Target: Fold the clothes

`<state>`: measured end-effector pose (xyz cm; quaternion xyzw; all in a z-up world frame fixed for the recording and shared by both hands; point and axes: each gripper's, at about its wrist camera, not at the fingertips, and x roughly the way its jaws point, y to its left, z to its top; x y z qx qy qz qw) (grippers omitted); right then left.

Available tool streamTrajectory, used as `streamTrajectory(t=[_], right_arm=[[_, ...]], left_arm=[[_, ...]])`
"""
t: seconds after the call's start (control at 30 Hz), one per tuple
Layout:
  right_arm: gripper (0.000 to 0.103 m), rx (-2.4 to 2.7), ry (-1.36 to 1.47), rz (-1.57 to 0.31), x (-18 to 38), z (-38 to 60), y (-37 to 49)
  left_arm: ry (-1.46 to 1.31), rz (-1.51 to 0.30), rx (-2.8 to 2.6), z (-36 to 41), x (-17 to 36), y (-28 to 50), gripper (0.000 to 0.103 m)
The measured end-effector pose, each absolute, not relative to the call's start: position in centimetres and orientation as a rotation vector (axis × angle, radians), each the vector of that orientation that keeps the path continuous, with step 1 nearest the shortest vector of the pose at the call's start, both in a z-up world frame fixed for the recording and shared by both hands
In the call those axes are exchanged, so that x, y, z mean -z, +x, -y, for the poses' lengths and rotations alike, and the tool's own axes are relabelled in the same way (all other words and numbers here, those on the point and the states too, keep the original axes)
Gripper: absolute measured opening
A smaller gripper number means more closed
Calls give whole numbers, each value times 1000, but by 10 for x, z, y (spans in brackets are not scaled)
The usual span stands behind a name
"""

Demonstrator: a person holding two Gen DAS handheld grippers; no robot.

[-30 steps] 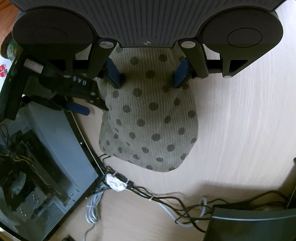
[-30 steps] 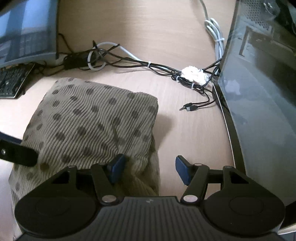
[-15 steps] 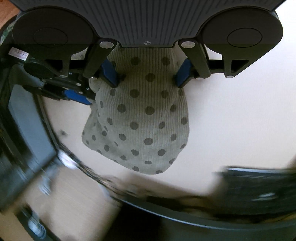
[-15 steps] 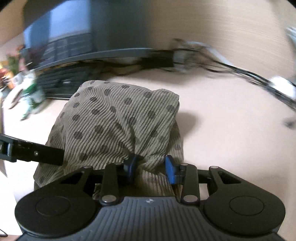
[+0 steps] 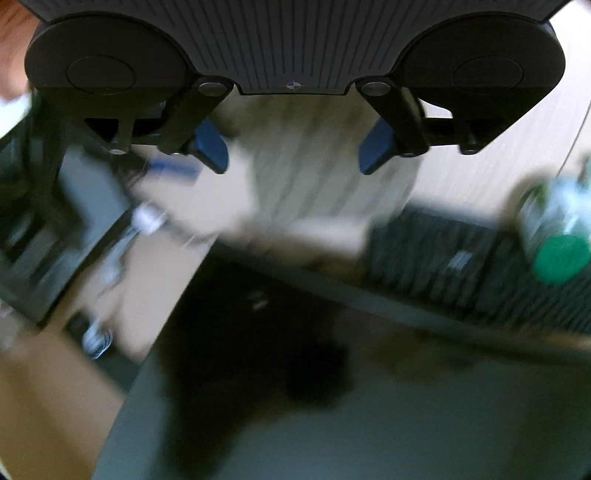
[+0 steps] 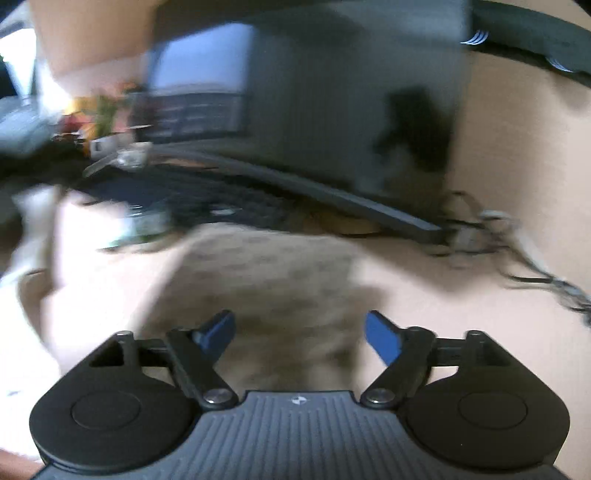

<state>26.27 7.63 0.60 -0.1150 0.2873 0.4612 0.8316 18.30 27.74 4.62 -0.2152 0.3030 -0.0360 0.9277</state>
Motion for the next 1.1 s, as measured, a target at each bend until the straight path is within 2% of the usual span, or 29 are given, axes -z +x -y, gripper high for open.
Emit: streamTrajectory(t=[0.13, 0.2, 0.27, 0.4, 0.5, 0.57, 0.77, 1.0, 1.1], right_arm=[[82, -1030, -215, -786, 30, -101, 238], [86, -996, -278, -746, 41, -113, 222], [86, -990, -310, -716, 39, -118, 215], [86, -974, -259, -709, 18, -100, 233], [86, -901, -187, -661, -3, -70, 253], [86, -804, -190, -631, -4, -60, 269], [85, -646, -374, -667, 42, -83, 286], [82, -725, -396, -655, 35, -107, 277], [85, -679, -282, -671, 18, -91, 297]], left_arm=[[-436, -732, 129, -266, -22, 249, 87], [-474, -836, 91, -266, 8, 282, 85], [-463, -865, 65, -266, 25, 302, 85], [-452, -877, 36, -267, 27, 317, 85], [-541, -809, 48, -282, 10, 294, 85], [-601, -753, 61, -287, -3, 265, 91], [-684, -743, 77, -281, 5, 200, 93], [-703, -747, 4, -292, 21, 209, 93], [-686, -743, 8, -292, 15, 206, 93]])
